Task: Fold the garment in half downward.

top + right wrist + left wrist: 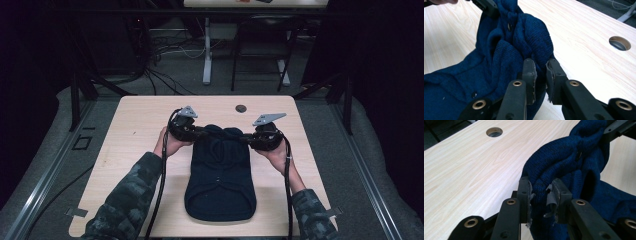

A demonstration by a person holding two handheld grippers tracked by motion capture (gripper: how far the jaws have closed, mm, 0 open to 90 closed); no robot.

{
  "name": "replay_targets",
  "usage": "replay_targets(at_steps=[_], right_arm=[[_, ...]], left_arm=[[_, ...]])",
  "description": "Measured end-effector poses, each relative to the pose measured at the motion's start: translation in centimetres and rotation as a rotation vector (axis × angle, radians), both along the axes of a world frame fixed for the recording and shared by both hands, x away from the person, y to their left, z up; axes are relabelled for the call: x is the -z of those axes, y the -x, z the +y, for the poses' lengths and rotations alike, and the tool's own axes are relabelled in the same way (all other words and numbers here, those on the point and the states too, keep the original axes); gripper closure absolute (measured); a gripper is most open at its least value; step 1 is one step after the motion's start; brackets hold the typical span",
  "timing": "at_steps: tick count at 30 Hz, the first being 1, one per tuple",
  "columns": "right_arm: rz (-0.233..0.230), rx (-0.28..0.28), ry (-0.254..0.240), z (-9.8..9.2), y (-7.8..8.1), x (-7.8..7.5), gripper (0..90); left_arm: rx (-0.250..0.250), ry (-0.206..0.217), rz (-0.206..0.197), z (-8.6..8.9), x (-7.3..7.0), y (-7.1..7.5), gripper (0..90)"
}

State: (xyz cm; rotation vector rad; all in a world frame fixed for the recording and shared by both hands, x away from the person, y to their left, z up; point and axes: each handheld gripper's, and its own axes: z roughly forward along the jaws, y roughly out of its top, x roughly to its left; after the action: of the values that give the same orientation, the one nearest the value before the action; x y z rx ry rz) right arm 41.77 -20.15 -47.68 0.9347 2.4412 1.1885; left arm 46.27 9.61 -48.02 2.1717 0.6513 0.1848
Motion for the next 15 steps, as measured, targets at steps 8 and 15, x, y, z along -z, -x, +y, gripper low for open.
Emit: replay_targets(at_steps=[8,15], right_arm=[[-0.037,0.003,0.012,0.3,0.5,0.4,79.2],[-0.003,-0.012,-0.013,-0.5,0.7,0.4,76.2]], left_arm=[[0.020,-0.024,-0.003,-0.1,0.1,0.2,71.0],[0.040,-0.022,-0.096,-0.4,-0.4,1.3,72.7]])
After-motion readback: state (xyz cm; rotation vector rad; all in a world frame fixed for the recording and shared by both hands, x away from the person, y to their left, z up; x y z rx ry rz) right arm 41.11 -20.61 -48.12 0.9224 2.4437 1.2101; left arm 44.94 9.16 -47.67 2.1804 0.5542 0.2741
